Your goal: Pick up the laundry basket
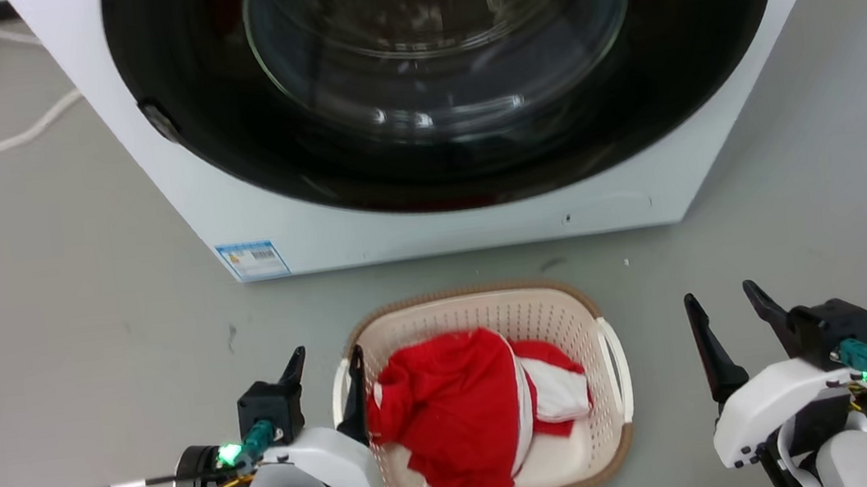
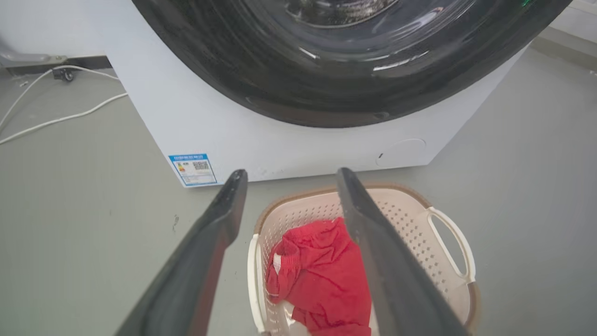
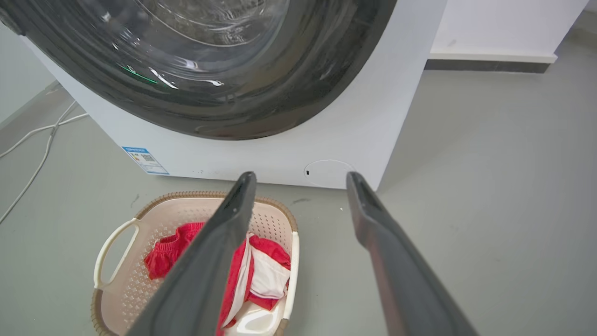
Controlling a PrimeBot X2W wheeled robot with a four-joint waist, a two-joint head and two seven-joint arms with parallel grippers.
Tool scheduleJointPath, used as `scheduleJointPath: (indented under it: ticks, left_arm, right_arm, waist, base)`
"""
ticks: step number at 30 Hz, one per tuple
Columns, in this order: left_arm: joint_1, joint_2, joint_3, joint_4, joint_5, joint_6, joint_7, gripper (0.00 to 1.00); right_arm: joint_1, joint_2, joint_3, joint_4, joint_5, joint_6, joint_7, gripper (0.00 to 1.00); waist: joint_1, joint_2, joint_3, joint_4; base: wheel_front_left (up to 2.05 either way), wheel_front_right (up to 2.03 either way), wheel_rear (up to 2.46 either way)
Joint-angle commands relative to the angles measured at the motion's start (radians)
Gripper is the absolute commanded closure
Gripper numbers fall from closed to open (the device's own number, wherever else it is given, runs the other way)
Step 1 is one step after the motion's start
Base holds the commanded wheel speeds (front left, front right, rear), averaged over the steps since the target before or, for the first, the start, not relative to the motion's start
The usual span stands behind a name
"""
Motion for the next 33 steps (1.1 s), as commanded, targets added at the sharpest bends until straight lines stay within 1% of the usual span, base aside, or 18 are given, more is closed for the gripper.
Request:
scheduleJointPath:
  ticks: [1, 8, 18, 26, 33]
  left_arm:
    - [-0.031, 0.000, 0.005, 0.030, -0.006, -0.004, -0.002, 0.00]
    - [-0.156, 0.005, 0.030, 0.202, -0.047, -0.030, -0.002, 0.00]
    - [-0.362, 0.042, 0.050, 0.436, -0.110, -0.066, 0.036, 0.00]
    - [-0.472, 0.067, 0.049, 0.565, -0.149, -0.078, 0.093, 0.00]
    - [-0.539, 0.076, 0.032, 0.629, -0.168, -0.081, 0.126, 0.00]
  right_arm:
    - [-0.027, 0.000, 0.004, 0.022, 0.009, 0.000, -0.004, 0.00]
    - [-0.131, 0.000, 0.043, 0.149, 0.039, 0.000, 0.000, 0.00]
    - [-0.337, 0.000, 0.111, 0.374, 0.095, 0.000, 0.029, 0.00]
    - [-0.480, 0.000, 0.195, 0.539, 0.150, 0.000, 0.068, 0.00]
    - [-0.584, 0.000, 0.265, 0.647, 0.206, 0.000, 0.092, 0.00]
  waist:
    - [-0.0001, 0.0000, 0.058, -0.010]
    - [-0.0001, 0.0000, 0.185, -0.026]
    - [-0.0001, 0.0000, 0.361, -0.046]
    - [-0.0001, 0.0000, 0.464, -0.048]
    - [-0.0001, 0.0000, 0.538, -0.042]
  base:
    - [0.00, 0.00, 0.00]
    - [0.00, 0.00, 0.00]
    - [0.00, 0.00, 0.00]
    - [0.00, 0.00, 0.00]
    - [0.00, 0.00, 0.00]
